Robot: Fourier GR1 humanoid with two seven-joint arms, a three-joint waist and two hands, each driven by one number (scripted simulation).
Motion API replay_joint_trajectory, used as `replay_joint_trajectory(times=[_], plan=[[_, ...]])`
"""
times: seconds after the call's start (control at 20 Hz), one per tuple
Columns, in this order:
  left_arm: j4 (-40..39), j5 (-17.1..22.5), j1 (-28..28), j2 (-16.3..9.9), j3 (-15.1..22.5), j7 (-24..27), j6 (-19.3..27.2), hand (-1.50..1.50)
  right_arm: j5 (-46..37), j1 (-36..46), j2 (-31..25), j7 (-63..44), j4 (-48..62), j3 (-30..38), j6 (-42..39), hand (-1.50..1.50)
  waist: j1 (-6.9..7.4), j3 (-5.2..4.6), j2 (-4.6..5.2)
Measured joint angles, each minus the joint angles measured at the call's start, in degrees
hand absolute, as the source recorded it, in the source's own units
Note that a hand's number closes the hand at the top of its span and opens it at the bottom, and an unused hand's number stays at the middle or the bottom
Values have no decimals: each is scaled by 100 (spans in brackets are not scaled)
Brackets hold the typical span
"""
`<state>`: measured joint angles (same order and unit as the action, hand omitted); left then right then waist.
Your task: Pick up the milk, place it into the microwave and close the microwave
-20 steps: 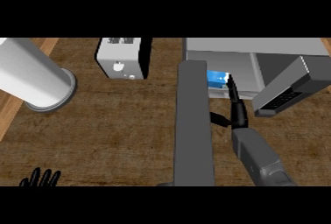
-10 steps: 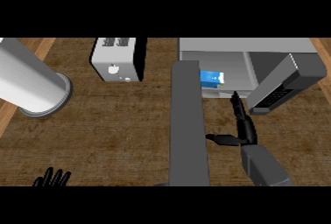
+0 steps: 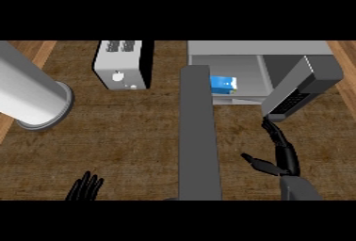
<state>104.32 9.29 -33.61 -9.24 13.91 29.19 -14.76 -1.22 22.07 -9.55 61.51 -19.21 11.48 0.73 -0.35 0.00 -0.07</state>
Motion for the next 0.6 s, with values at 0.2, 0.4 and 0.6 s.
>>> replay_joint_trajectory(times=[0.2, 0.4, 0.6], plan=[[-94, -212, 370, -107, 200, -361, -107, 150, 97, -445, -214, -61, -464, -10, -197, -150, -37, -3, -7], [-484, -748, 847, 8, 486, -403, 5, 150, 290, -809, -531, -205, -836, 80, -475, -150, -36, -3, -6], [-787, -1111, 1276, 156, 695, -498, 100, 150, 582, -1177, -789, -288, -1087, 252, -800, -150, -23, -2, -1]])
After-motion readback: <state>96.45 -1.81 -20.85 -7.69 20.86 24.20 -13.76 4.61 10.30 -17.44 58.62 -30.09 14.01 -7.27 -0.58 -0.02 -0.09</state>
